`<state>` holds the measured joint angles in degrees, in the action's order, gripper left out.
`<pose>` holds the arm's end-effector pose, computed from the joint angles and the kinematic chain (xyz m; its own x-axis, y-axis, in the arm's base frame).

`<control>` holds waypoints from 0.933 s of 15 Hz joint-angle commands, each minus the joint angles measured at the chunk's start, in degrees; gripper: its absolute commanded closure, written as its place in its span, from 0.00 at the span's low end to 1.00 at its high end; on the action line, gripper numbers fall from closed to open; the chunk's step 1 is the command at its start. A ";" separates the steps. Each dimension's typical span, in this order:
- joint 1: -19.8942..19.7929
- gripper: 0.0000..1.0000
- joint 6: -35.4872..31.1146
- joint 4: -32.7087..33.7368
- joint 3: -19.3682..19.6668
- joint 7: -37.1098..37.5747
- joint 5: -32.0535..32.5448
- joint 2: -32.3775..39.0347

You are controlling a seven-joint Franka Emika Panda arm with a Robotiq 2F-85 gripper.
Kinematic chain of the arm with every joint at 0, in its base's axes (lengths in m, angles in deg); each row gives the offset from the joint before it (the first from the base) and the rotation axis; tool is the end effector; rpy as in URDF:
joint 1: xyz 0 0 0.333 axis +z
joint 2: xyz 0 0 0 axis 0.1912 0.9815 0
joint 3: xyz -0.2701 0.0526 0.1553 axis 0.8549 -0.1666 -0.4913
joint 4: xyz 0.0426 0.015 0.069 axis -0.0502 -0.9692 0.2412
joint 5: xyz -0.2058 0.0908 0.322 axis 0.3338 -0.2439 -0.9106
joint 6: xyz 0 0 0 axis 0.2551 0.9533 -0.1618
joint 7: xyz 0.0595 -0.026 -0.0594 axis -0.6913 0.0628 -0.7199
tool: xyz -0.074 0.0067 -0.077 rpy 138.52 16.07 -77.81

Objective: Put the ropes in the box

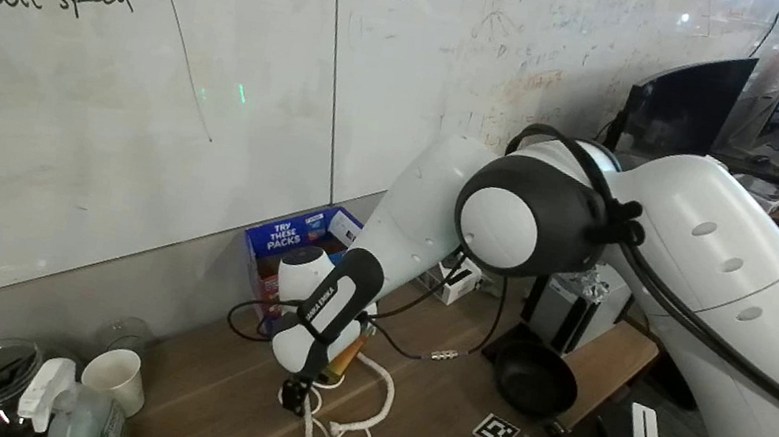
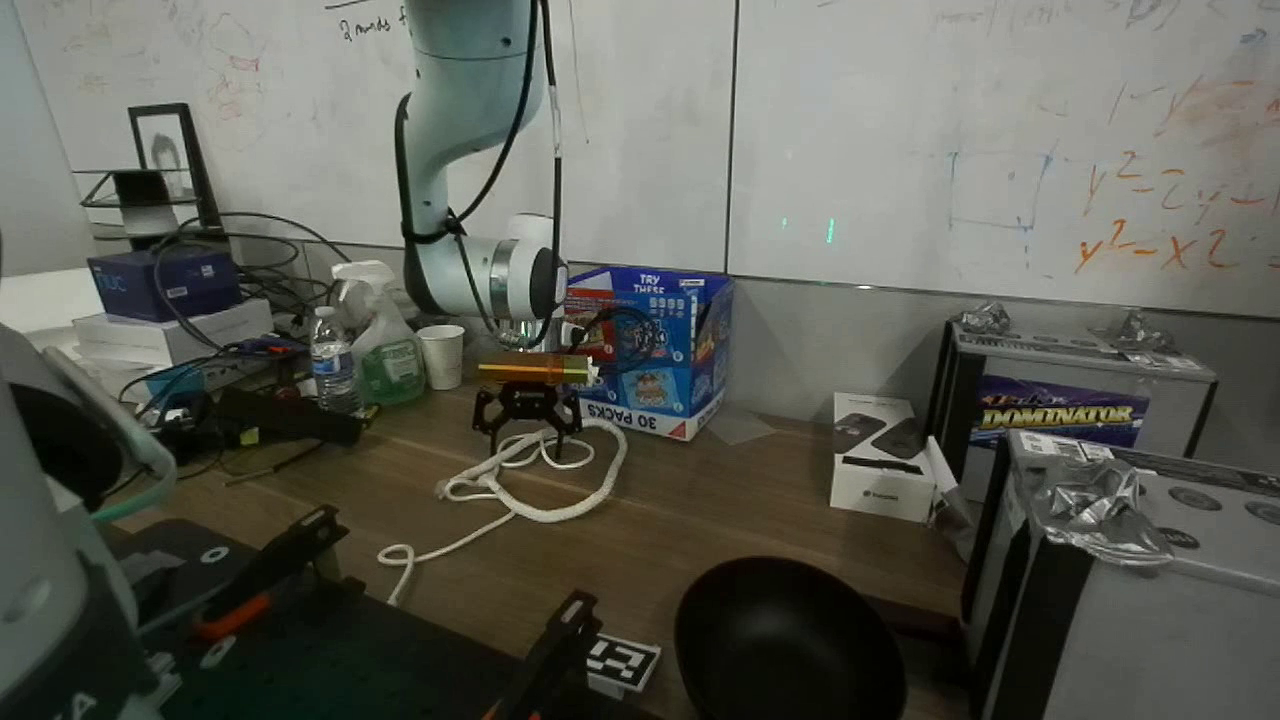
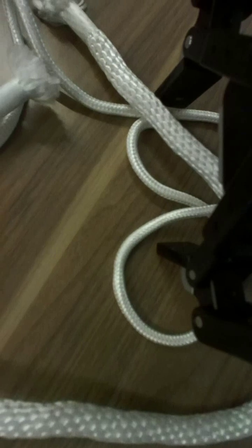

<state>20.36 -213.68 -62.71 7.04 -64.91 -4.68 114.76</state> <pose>0.5773 0.1950 0.0204 0.8202 0.5614 -0.1102 0.5536 -0.8274 -0.0948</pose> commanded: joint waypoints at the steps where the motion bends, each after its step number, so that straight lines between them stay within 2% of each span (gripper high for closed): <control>1: -1.45 0.00 2.58 0.87 -1.63 -2.10 -0.76 0.37; 7: -2.23 0.00 3.48 0.87 -2.62 -3.28 -0.96 0.76; 14: -2.33 0.00 -0.42 -0.54 -2.40 -3.12 -0.67 1.01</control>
<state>18.58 -211.85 -62.73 5.27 -66.97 -4.84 115.11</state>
